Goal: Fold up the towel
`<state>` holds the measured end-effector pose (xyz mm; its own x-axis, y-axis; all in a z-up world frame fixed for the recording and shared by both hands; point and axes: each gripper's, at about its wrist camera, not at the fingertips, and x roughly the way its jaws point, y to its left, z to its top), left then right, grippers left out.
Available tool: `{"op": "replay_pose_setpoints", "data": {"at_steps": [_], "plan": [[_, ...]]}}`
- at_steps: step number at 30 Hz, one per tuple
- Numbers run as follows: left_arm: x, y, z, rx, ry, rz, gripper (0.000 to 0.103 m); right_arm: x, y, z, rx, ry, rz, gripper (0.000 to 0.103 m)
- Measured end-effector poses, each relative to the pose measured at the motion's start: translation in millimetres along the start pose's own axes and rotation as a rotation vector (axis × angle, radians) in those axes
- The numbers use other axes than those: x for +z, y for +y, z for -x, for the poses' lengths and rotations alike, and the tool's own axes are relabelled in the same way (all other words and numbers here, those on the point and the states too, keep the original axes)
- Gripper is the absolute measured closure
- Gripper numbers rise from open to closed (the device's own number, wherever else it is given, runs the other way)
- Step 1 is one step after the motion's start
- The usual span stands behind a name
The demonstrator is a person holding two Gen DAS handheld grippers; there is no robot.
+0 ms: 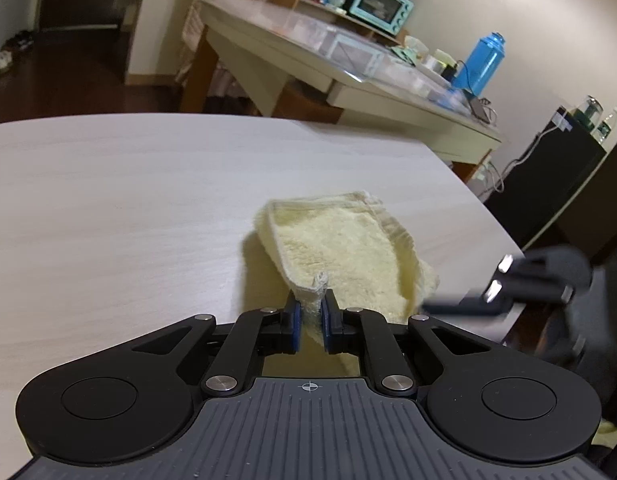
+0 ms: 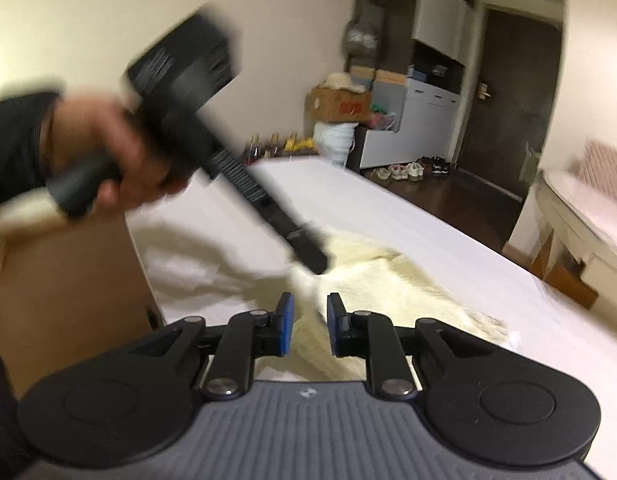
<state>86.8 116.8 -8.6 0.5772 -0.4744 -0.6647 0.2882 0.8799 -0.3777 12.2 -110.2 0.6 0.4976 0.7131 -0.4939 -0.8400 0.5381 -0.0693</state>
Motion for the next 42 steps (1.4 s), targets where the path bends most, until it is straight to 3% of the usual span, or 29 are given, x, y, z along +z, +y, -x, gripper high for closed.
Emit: {"op": "replay_pose_setpoints", "data": {"at_steps": [3,7,13,19,20,21,23,24,25,29,34,38,42], "plan": [[-1,6,5,0.029,-0.006,0.006,0.093,0,-44,7,-0.091,0.04,-0.079,0.073],[-1,8,8,0.038,-0.007,0.001,0.093,-3,-111,-2,-0.082,0.091,-0.341,0.073],[0,-1,5,0.033,-0.009,-0.036,0.093,-5,-145,-34,-0.063,0.146,-0.496,0.068],[-5,1,2,0.035,0.0,-0.041,0.093,-13,-158,-56,-0.026,0.171,-0.6,0.069],[-6,1,2,0.036,0.001,-0.041,0.093,-14,-159,-60,-0.022,0.176,-0.611,0.071],[-7,2,2,0.036,0.001,-0.04,0.093,-16,-160,-60,-0.023,0.17,-0.628,0.082],[-9,3,1,0.034,0.0,-0.032,0.093,-19,-162,-58,-0.014,0.166,-0.651,0.089],[-10,3,2,0.035,-0.004,-0.031,0.093,-21,-164,-55,-0.012,0.156,-0.661,0.098],[-10,4,2,0.036,-0.007,-0.03,0.093,-21,-165,-54,-0.007,0.148,-0.661,0.098],[-9,5,4,0.042,-0.025,-0.021,0.093,-17,-165,-37,0.008,0.077,-0.648,0.1],[17,6,4,0.076,-0.082,-0.033,0.093,17,-176,-18,-0.035,-0.054,-0.594,0.1],[60,-5,17,0.095,-0.202,-0.075,0.093,47,-187,7,-0.086,-0.193,-0.554,0.1],[81,-26,44,0.11,-0.328,-0.122,0.093,66,-174,67,-0.165,-0.375,-0.48,0.1]]}}
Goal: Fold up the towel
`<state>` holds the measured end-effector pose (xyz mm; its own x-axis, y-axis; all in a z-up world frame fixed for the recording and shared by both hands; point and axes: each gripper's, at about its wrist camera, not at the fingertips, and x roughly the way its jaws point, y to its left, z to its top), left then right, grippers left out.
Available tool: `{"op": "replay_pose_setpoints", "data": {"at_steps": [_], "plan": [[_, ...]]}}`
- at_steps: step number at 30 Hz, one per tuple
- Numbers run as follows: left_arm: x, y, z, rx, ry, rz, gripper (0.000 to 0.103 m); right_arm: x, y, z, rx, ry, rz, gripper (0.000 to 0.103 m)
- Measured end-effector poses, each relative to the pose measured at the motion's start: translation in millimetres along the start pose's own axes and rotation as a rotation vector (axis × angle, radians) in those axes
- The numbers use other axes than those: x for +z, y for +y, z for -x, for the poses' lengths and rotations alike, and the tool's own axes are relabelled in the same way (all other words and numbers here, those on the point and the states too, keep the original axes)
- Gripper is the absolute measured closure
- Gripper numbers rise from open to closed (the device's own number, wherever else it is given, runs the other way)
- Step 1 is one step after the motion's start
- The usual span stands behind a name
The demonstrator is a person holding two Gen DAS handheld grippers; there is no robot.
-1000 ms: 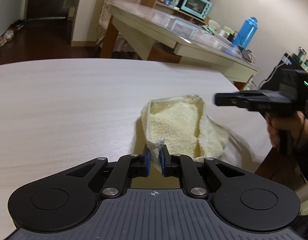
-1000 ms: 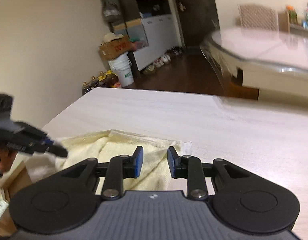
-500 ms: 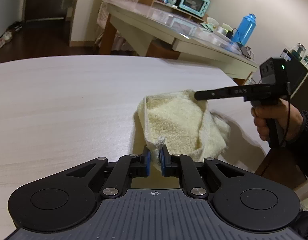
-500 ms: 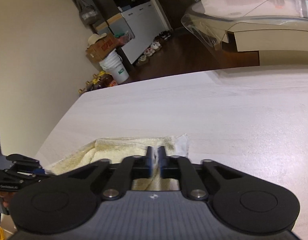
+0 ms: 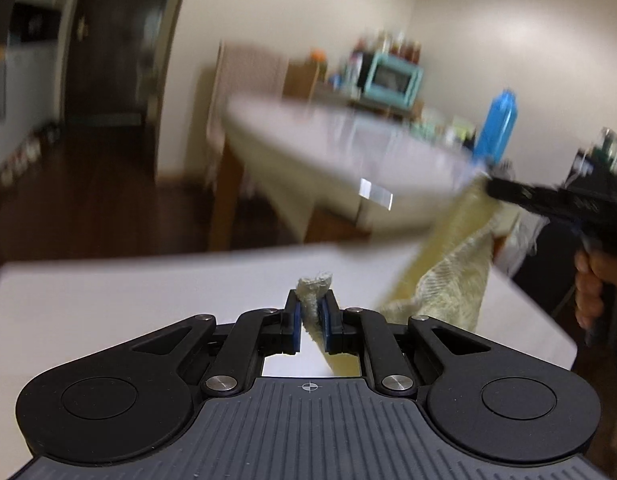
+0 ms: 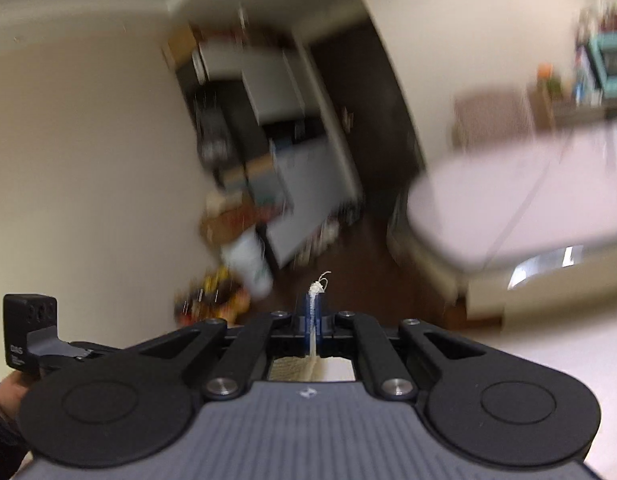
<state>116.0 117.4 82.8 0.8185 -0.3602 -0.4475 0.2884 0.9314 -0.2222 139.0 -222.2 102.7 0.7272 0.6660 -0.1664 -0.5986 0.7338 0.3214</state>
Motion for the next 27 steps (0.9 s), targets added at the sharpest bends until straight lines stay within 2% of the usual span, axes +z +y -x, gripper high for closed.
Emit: {"op": "replay_pose_setpoints", "data": {"at_steps": [3,7,12,17,21,23,24,25,27], "plan": [[-3,-14,22,-0.001,-0.04,-0.017,0.092,-3,9,39,-0.007,-0.034,0.033,0.1],[-48,-31,34,-0.019,0.052,0.005,0.092,-44,4,71,-0.046,0.062,-0.023,0.1],[-102,-45,38,-0.05,0.17,0.075,0.093,-99,-3,89,-0.103,0.199,-0.123,0.1],[-148,-54,35,-0.054,0.269,0.135,0.093,-131,-14,107,-0.125,0.25,-0.228,0.1],[-165,-52,35,-0.027,0.282,0.133,0.092,-151,-18,113,-0.115,0.322,-0.264,0.1],[-164,-49,37,-0.015,0.276,0.135,0.092,-157,-18,108,-0.098,0.377,-0.254,0.1],[-162,-50,37,-0.012,0.275,0.13,0.089,-157,-18,108,-0.097,0.378,-0.247,0.097],[-159,-50,39,-0.015,0.268,0.117,0.076,-154,-17,106,-0.091,0.375,-0.226,0.094],[-150,-48,46,-0.017,0.247,0.11,0.058,-147,-14,103,-0.081,0.368,-0.18,0.087]]}}
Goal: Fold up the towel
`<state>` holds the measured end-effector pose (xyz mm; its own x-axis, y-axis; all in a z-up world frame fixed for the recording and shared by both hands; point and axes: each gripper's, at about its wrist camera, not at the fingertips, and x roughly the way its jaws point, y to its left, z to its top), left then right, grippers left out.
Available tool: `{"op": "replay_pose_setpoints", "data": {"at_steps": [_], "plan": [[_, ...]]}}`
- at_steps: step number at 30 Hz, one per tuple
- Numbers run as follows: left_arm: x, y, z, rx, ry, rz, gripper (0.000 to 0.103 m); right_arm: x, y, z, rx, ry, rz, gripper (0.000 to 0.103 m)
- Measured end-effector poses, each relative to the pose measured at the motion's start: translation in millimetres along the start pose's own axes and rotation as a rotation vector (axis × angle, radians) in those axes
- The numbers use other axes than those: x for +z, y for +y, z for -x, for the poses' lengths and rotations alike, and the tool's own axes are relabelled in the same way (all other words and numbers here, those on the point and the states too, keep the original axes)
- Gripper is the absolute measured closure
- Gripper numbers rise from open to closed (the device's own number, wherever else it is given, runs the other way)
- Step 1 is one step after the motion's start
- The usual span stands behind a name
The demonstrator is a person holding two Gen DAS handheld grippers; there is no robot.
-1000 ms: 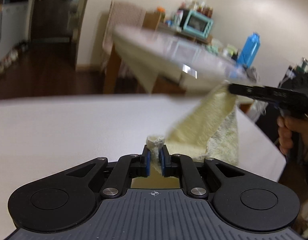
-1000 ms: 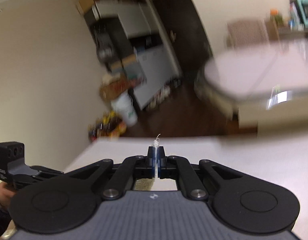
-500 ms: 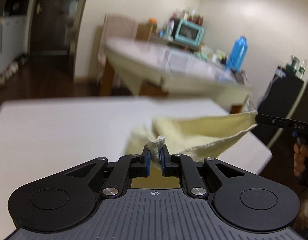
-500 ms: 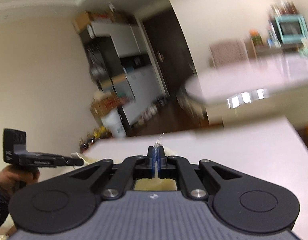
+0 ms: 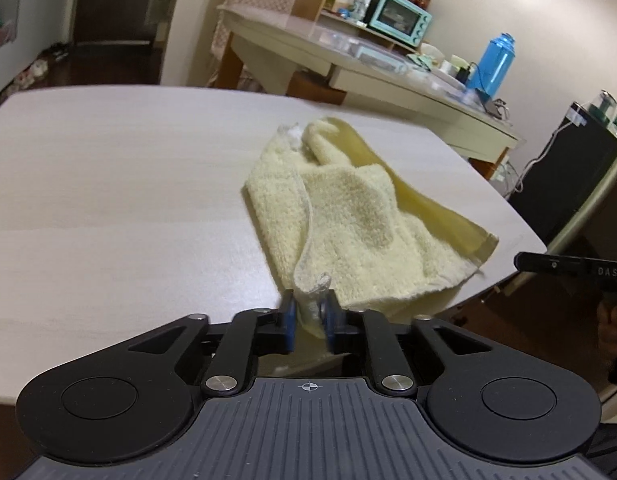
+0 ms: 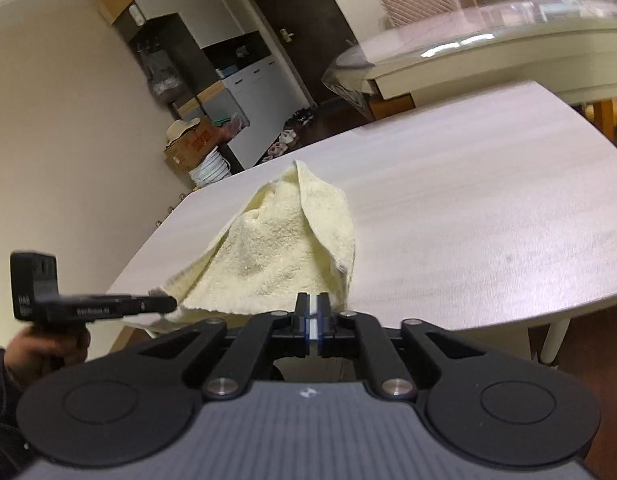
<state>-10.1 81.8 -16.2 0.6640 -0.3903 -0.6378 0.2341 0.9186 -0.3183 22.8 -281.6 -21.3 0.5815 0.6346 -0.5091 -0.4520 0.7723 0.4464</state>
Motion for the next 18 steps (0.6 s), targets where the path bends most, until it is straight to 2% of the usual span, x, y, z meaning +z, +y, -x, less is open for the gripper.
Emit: {"op": "replay_pose_setpoints", "data": {"at_steps": [3,6,8,9,12,14,16,18], "plan": [[11,3,11,0.0,-0.021,-0.008,0.048,19,10,-5,-0.004,-0.025,0.091,0.08],[30,10,18,0.024,-0.03,-0.02,0.048,43,20,-19,-0.007,-0.03,0.187,0.079],[51,12,12,0.047,-0.017,-0.078,0.048,57,27,-31,0.003,-0.018,0.246,0.065],[57,12,9,0.049,-0.01,-0.09,0.048,70,31,-47,0.007,0.001,0.288,0.059],[82,15,-10,0.044,0.018,-0.151,0.046,97,42,-87,0.012,0.058,0.376,0.059],[102,16,-31,0.029,0.054,-0.202,0.041,113,47,-112,0.019,0.108,0.405,0.059],[114,16,-46,0.006,0.085,-0.23,0.029,130,53,-140,0.025,0.178,0.437,0.058],[123,16,-59,-0.014,0.117,-0.258,0.028,138,58,-159,0.01,0.235,0.468,0.058]]}}
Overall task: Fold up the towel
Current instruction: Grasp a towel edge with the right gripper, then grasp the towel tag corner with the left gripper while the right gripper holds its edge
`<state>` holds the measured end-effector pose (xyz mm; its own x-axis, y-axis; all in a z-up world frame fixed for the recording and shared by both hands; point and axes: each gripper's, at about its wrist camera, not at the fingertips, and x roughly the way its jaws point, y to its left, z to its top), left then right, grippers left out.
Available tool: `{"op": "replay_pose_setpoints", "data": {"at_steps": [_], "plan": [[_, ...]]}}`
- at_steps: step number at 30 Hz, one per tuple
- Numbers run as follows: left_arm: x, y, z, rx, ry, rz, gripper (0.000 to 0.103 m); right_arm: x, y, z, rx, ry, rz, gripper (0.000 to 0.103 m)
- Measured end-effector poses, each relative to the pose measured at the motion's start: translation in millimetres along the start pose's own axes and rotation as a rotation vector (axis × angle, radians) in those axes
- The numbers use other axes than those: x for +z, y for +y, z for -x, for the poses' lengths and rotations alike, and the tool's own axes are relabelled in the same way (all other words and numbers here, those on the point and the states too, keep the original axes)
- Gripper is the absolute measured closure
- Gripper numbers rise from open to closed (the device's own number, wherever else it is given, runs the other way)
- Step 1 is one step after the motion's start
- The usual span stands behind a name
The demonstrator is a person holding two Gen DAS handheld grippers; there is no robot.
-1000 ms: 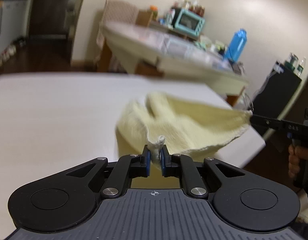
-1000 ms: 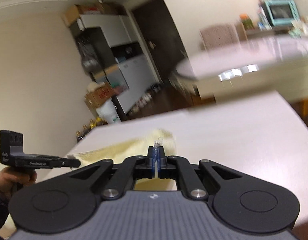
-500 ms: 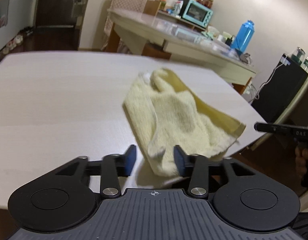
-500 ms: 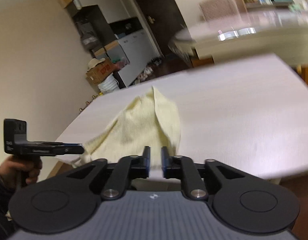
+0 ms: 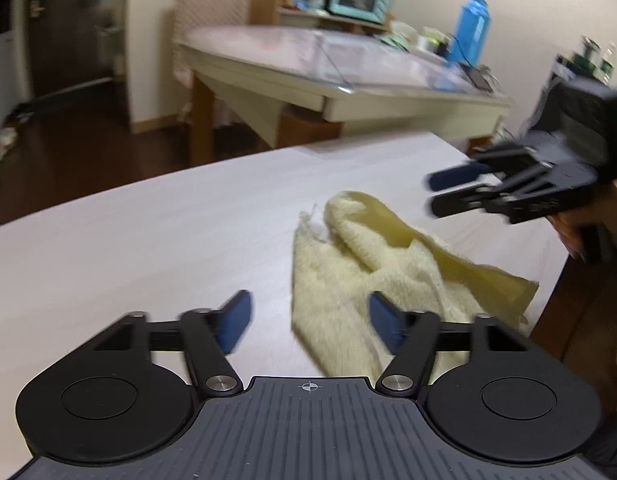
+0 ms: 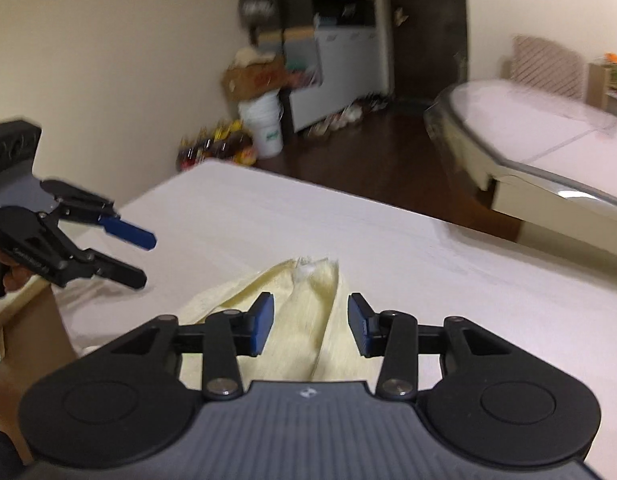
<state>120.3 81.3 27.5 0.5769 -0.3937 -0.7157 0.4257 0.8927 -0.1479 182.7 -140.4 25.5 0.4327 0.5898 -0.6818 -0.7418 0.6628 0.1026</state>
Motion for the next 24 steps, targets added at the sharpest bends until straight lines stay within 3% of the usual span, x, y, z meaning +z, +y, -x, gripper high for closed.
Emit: {"op": "replay_pose_setpoints", "data": {"at_steps": [4,8,11,12,21,24], "plan": [[16,1,-22,-0.021,0.051,-0.057,0.02,14,-5,-33,0.006,0.115,0.038,0.057],[26,3,-35,-0.021,0.073,-0.094,0.015,18,-7,-50,0.026,0.163,0.031,0.057],[32,4,-45,-0.017,0.088,-0.118,0.012,16,-8,-56,0.047,0.174,0.016,0.073],[34,5,-46,-0.017,0.092,-0.125,0.012,15,-9,-55,0.051,0.171,0.014,0.097],[60,5,-79,-0.064,0.163,-0.196,0.016,-7,-2,26,-0.013,-0.005,-0.026,0.098],[68,4,-93,-0.081,0.198,-0.217,0.025,-22,4,55,-0.033,-0.039,-0.054,0.098]]}}
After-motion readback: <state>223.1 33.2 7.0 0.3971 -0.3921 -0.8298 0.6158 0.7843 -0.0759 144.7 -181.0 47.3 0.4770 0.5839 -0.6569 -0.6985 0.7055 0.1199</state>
